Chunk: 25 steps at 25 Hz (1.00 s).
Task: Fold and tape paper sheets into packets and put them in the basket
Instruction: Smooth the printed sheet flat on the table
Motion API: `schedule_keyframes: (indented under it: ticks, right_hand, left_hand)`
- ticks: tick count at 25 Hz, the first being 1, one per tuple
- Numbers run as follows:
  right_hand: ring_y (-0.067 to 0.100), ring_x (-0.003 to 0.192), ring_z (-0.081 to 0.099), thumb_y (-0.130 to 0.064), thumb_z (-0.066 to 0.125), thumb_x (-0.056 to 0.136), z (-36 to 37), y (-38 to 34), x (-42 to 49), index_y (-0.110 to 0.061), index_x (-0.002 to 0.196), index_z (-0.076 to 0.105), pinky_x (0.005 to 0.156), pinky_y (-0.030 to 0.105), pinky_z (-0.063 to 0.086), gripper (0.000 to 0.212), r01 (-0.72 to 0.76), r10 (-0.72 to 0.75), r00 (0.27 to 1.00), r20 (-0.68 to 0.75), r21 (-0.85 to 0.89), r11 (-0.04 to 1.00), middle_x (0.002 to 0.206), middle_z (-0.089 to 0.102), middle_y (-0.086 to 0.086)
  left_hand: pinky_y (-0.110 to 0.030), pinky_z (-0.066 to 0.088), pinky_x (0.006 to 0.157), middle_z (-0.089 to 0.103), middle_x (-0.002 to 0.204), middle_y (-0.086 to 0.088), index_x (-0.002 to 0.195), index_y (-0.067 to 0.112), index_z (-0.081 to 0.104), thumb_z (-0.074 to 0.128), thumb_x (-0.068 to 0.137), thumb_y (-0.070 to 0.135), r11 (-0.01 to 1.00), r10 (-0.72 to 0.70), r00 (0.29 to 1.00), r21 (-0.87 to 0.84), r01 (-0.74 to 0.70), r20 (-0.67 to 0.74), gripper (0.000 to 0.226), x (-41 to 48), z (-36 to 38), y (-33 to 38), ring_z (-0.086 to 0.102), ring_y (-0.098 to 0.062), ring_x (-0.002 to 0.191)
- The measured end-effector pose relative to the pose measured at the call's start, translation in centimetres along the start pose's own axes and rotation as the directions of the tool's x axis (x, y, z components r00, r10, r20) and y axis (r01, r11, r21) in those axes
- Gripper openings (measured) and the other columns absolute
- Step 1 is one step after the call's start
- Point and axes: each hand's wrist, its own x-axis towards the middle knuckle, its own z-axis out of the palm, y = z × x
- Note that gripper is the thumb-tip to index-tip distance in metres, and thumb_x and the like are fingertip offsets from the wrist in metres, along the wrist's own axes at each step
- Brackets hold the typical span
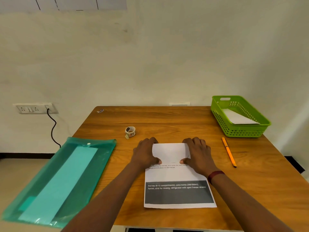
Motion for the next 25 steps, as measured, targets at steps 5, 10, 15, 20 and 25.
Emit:
schedule_keyframes:
  ticks: [5, 10, 15, 20, 25]
  right_hand:
    - [0.024, 0.1, 0.051, -0.032, 0.084, 0.069, 0.0, -0.2, -0.9, -0.026, 0.11, 0.061, 0.08, 0.039, 0.04, 0.047, -0.001, 0.008, 0.98, -0.201, 0.033, 0.999, 0.102, 0.058, -0.001]
    - [0.023, 0.091, 0.055, -0.015, 0.081, 0.074, 0.0, -0.3, -1.1, -0.024, 0.095, 0.069, 0.072, 0.035, 0.04, 0.026, 0.065, -0.048, 0.953, -0.299, 0.049, 0.997, 0.089, 0.061, -0.003]
    - [0.023, 0.088, 0.057, -0.016, 0.069, 0.083, 1.1, -0.3, -2.2, -0.02, 0.11, 0.071, 0.07, 0.034, 0.046, 0.027, 0.11, -0.105, 0.98, -0.168, 0.022, 0.994, 0.097, 0.06, 0.002]
    - [0.022, 0.137, 0.039, -0.037, 0.043, 0.096, 1.6, -0.4, -2.9, -0.024, 0.143, 0.045, 0.109, 0.035, 0.035, 0.049, 0.064, -0.064, 0.996, 0.064, 0.008, 0.998, 0.153, 0.038, 0.004]
    - [0.021, 0.15, 0.006, -0.067, 0.006, 0.082, 2.3, -0.2, -3.0, -0.025, 0.154, 0.016, 0.121, 0.044, 0.002, 0.084, 0.125, -0.101, 0.964, 0.246, -0.084, 0.989, 0.163, 0.008, 0.006]
  left_hand:
    - [-0.037, 0.046, 0.081, 0.062, 0.108, 0.004, 0.109, 0.025, 0.057, 0.082, 0.07, 0.028, 0.994, 0.083, 0.977, -0.059, -0.096, -0.198, 0.046, -1.0, 0.0, -0.5, 0.053, -0.017, 0.101]
    - [-0.037, 0.049, 0.072, 0.067, 0.092, 0.005, 0.091, 0.023, 0.068, 0.07, 0.08, 0.014, 0.979, 0.195, 0.923, 0.012, -0.202, -0.332, 0.014, -1.6, 0.3, -1.4, 0.059, -0.016, 0.087]
    - [-0.03, 0.04, 0.064, 0.067, 0.095, 0.002, 0.093, 0.022, 0.063, 0.061, 0.079, 0.008, 0.979, 0.201, 0.939, 0.034, -0.199, -0.28, 0.02, -2.8, 1.6, -1.7, 0.059, -0.019, 0.084]
    - [-0.034, 0.043, 0.089, 0.062, 0.113, -0.001, 0.111, 0.02, 0.052, 0.053, 0.086, 0.022, 0.977, 0.196, 0.968, 0.12, -0.178, -0.154, 0.026, -3.6, 2.7, -1.7, 0.057, -0.022, 0.098]
    - [-0.042, 0.014, 0.121, 0.028, 0.157, -0.006, 0.146, 0.023, 0.031, 0.036, 0.092, 0.055, 0.938, 0.206, 0.978, 0.283, -0.203, 0.018, 0.064, -4.0, 3.3, -1.6, 0.023, -0.023, 0.145]
